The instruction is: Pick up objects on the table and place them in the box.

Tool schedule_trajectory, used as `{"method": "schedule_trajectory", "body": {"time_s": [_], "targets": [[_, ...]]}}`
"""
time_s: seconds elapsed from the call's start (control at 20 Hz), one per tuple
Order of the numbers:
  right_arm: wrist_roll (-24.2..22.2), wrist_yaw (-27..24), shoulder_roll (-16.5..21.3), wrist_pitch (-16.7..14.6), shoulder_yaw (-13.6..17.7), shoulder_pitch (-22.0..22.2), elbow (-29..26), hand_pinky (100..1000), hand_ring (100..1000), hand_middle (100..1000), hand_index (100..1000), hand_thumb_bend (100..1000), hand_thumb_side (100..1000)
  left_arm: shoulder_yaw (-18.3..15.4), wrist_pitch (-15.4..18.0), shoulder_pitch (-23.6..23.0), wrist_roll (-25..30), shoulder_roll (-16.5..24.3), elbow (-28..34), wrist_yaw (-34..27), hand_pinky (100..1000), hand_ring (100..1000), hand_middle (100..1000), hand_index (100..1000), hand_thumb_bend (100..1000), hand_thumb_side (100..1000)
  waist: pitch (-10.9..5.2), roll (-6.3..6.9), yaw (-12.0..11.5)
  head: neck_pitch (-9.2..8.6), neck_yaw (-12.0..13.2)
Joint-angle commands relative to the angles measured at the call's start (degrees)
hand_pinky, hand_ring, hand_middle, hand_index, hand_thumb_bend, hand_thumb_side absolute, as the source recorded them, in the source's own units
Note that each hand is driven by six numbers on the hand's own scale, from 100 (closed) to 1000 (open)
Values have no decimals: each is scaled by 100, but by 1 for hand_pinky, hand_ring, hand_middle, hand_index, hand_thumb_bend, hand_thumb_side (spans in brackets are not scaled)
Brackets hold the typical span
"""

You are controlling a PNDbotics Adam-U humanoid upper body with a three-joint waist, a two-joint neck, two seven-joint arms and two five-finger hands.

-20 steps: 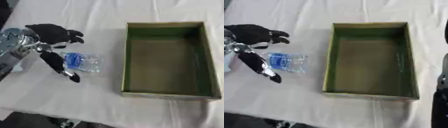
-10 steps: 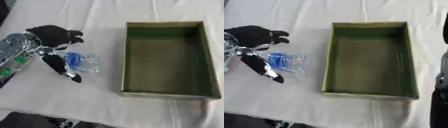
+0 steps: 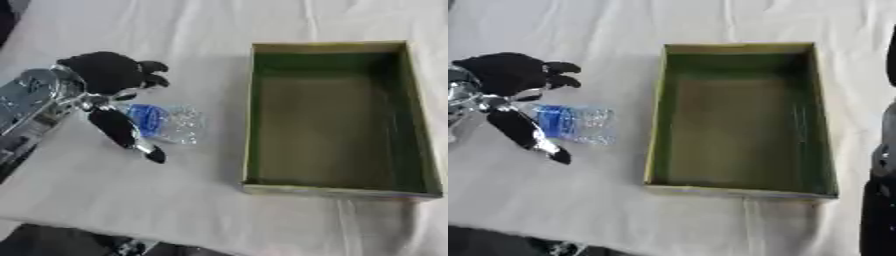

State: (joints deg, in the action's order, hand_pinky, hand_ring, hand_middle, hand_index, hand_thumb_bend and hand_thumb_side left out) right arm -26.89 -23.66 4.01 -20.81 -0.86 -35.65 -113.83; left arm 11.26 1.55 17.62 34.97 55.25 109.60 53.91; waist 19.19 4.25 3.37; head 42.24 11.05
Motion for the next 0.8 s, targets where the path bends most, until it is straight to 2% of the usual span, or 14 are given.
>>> {"method": "schedule_trajectory", "body": {"time_s": [0.05,0.8], "targets": [[-17,-36,-5,10,17,-77,-76,691,791,855,917,100,1000,4,25,60,-77,77,-54,28,739,774,1000,956,867,907,-79,-4,-7,-11,-30],[-37,-51,-1,25,26,-79,-76,689,788,855,917,100,1000,101,124,82,-106,79,-293,-5,735,769,1000,947,862,911,-63,5,3,0,-43]]}}
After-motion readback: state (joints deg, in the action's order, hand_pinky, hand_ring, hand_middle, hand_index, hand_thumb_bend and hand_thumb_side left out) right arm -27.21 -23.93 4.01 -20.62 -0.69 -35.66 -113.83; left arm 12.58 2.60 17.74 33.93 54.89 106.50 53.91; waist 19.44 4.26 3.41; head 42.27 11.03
